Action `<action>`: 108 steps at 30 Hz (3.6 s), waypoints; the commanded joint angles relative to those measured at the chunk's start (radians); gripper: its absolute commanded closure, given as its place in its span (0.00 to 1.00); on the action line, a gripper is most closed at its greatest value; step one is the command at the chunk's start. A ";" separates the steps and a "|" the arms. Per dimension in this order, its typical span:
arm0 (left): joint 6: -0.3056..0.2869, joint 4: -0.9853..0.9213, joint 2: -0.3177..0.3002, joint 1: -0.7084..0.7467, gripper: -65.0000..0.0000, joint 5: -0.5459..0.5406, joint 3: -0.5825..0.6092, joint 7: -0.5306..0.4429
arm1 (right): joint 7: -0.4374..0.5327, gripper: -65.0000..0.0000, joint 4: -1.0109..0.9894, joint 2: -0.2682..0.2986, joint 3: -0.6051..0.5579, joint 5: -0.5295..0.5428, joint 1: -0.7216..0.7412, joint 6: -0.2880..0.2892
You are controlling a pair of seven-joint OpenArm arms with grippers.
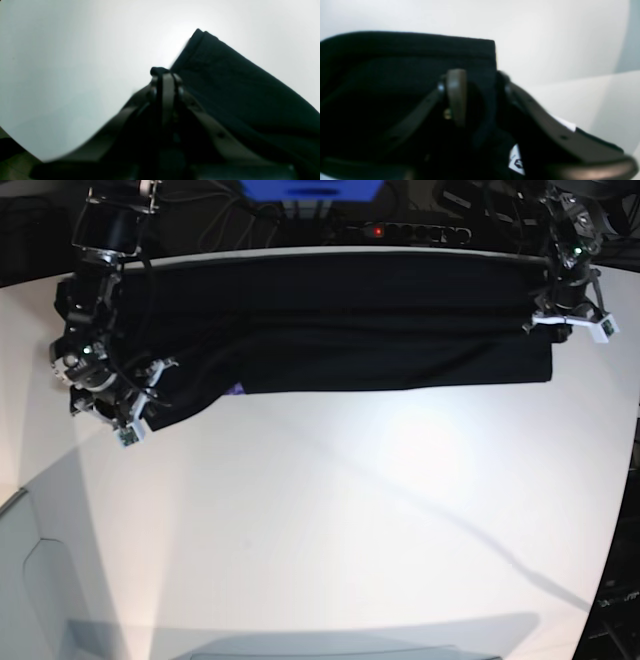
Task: Fold the T-shirt properly
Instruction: 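Reach the right gripper down to the hanging hem flap and grasp it, then lift the hem flap with the right gripper toward the folded edge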
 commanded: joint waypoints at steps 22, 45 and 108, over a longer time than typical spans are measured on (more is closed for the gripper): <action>0.005 0.014 -0.013 0.006 0.99 0.001 -0.007 -0.024 | -0.055 0.96 0.139 -0.024 0.102 0.009 0.024 0.003; 0.005 0.014 -0.011 0.009 0.99 0.001 -0.007 -0.024 | -0.055 0.41 -0.025 -0.042 0.103 0.012 0.044 0.003; 0.004 0.025 -0.024 0.037 0.99 0.001 -0.012 -0.023 | -0.053 0.88 0.434 -0.067 0.230 0.008 -0.328 0.003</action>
